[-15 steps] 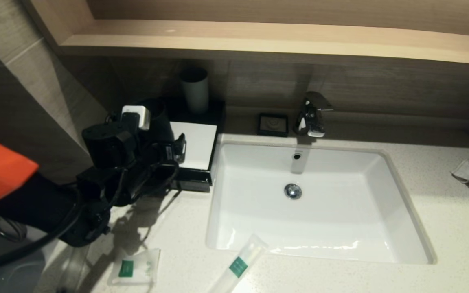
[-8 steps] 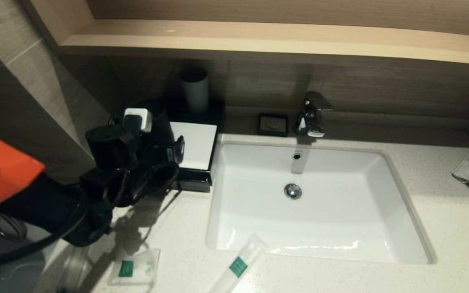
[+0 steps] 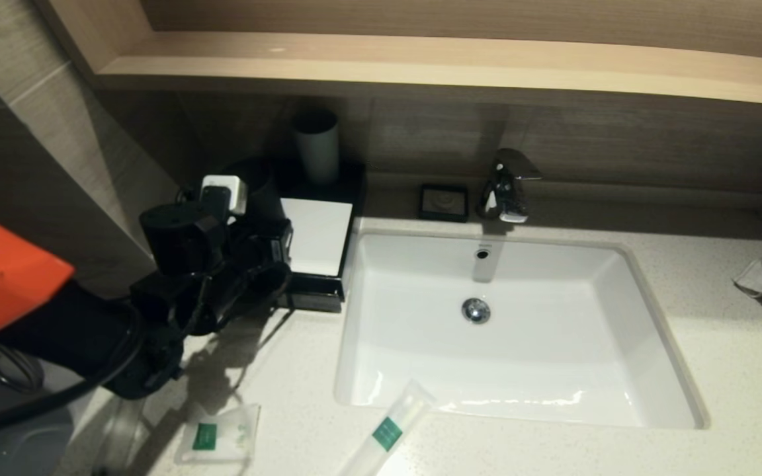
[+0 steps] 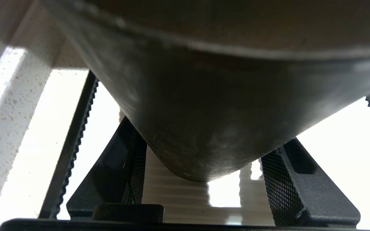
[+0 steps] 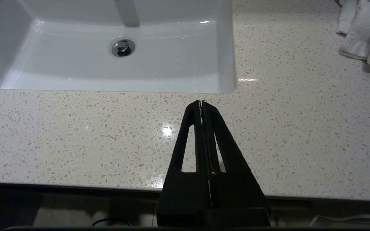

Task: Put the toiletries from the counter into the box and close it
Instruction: Pick up the cup

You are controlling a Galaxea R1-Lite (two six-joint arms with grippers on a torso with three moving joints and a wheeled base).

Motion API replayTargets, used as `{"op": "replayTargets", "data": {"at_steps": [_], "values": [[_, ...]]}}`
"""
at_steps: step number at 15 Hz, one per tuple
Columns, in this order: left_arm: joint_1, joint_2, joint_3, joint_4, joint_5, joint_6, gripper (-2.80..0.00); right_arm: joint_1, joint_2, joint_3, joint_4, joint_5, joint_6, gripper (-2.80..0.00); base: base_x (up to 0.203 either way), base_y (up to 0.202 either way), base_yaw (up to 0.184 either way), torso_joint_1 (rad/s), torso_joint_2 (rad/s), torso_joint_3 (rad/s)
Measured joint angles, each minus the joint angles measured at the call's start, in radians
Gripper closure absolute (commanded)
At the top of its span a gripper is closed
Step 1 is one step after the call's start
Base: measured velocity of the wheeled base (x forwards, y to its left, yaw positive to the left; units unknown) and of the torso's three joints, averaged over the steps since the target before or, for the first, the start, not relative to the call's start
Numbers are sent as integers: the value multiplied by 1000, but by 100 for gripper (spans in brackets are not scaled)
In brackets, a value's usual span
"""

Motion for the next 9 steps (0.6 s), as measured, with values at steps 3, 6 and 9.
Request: {"op": "replayTargets", "data": {"at_steps": [3, 6, 9], "values": [[17, -12, -29, 4, 9, 0, 0, 0, 0, 0, 0, 0, 0, 0, 0, 0, 0, 0, 0, 0], [40, -13, -77, 33, 8, 1, 0, 0, 0, 0, 0, 0, 0, 0, 0, 0, 0, 0, 0, 0], [46, -6, -128, 77, 5, 1, 0, 0, 0, 0, 0, -1, 0, 0, 0, 0, 0, 0, 0, 0]]}}
